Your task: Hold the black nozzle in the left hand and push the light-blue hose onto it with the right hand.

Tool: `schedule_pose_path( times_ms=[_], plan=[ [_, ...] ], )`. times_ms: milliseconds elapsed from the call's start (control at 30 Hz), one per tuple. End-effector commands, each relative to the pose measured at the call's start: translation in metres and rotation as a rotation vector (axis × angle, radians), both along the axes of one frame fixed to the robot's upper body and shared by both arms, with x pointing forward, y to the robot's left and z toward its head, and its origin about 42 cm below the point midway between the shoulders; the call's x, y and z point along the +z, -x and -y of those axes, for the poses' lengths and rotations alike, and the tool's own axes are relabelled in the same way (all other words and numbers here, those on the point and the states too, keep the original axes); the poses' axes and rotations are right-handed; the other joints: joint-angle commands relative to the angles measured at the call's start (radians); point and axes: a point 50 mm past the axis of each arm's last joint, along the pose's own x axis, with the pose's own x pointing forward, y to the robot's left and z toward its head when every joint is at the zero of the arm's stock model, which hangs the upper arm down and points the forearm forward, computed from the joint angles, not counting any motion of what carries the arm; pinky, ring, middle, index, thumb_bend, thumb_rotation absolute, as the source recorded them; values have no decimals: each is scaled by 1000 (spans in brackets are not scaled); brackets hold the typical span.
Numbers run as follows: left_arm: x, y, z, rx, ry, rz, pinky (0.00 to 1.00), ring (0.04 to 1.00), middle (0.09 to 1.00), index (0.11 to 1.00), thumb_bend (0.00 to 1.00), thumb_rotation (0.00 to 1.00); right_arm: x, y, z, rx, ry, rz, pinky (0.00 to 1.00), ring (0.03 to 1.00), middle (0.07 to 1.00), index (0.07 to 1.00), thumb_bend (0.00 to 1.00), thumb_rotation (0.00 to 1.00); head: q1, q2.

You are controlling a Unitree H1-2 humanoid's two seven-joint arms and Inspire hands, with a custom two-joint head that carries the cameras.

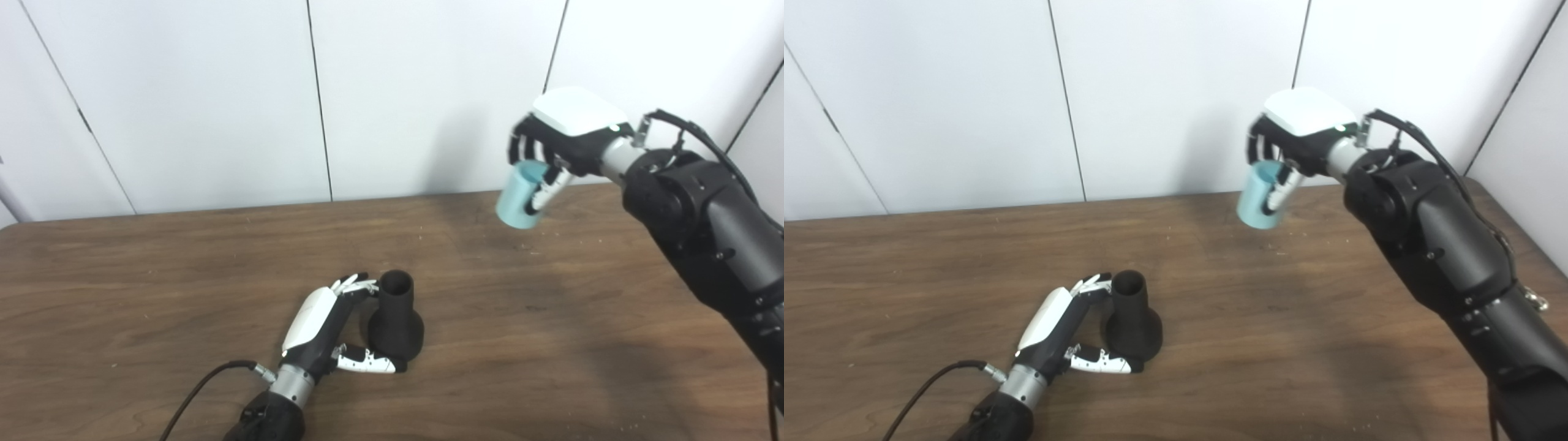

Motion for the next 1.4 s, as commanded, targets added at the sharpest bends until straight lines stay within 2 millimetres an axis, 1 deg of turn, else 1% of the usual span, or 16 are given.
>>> schedule_pose_path(
  times_ms=[0, 133, 200, 533, 600, 700, 767, 833, 867, 900, 933, 1000, 1033, 1200, 1367],
  plan=[
    [-31, 15, 4, 0, -73, -109, 1000, 941, 807, 484, 522, 73, 38, 8, -7, 51, 13, 110, 309, 383, 491, 540, 513, 0, 4, 2],
    [-30, 15, 6, 1, -74, -108, 1000, 941, 807, 484, 522, 73, 46, 16, -21, 115, 17, 119, 292, 376, 488, 543, 511, 0, 9, 1],
    [-30, 15, 6, 1, -73, -107, 1000, 941, 807, 484, 522, 73, 48, 18, -24, 132, 14, 122, 292, 377, 487, 543, 512, 0, 14, 3],
    [-31, 16, 7, 3, -73, -108, 1000, 942, 799, 485, 521, 72, 56, 32, -55, 276, 0, 144, 275, 370, 478, 540, 512, 0, 21, 3],
    [-31, 15, 8, 4, -72, -109, 1000, 943, 799, 485, 521, 72, 60, 37, -64, 309, -9, 140, 247, 359, 469, 542, 511, 0, 23, 2],
    [-31, 15, 9, 3, -71, -109, 1000, 942, 799, 485, 521, 72, 63, 42, -73, 346, -18, 133, 186, 335, 449, 543, 507, 0, 34, 1],
    [-32, 16, 11, 3, -71, -110, 1000, 942, 799, 485, 521, 72, 63, 43, -76, 363, -21, 129, 163, 368, 485, 499, 515, 0, 54, 2],
    [-32, 15, 14, 2, -71, -109, 1000, 942, 799, 485, 522, 72, 62, 44, -78, 385, -27, 126, 143, 378, 494, 487, 518, 0, 80, 4],
    [-31, 15, 17, 1, -71, -109, 1000, 942, 799, 485, 521, 72, 62, 44, -77, 394, -31, 126, 133, 381, 494, 485, 519, 0, 104, 5],
    [-31, 15, 19, 1, -71, -108, 1000, 942, 799, 485, 521, 72, 62, 44, -78, 404, -35, 126, 123, 289, 483, 484, 525, 0, 112, 6],
    [-31, 15, 21, 1, -70, -107, 1000, 943, 799, 485, 522, 72, 61, 45, -78, 413, -39, 125, 115, 239, 477, 484, 528, 0, 125, 7],
    [-30, 16, 24, 0, -70, -106, 1000, 942, 798, 484, 522, 72, 61, 45, -78, 422, -45, 120, 103, 192, 472, 483, 530, 0, 138, 8],
    [-30, 16, 26, 1, -70, -106, 1000, 942, 798, 484, 522, 72, 60, 45, -78, 421, -46, 116, 100, 184, 471, 483, 531, 0, 154, 9],
    [-30, 14, 35, 5, -76, -107, 1000, 941, 798, 485, 521, 71, 61, 49, -80, 411, -46, 105, 107, 188, 471, 483, 531, 0, 179, 10],
    [-29, 13, 37, 8, -77, -101, 1000, 939, 800, 485, 521, 71, 62, 50, -83, 405, -46, 91, 134, 216, 473, 483, 530, 0, 180, 11]
  ],
)
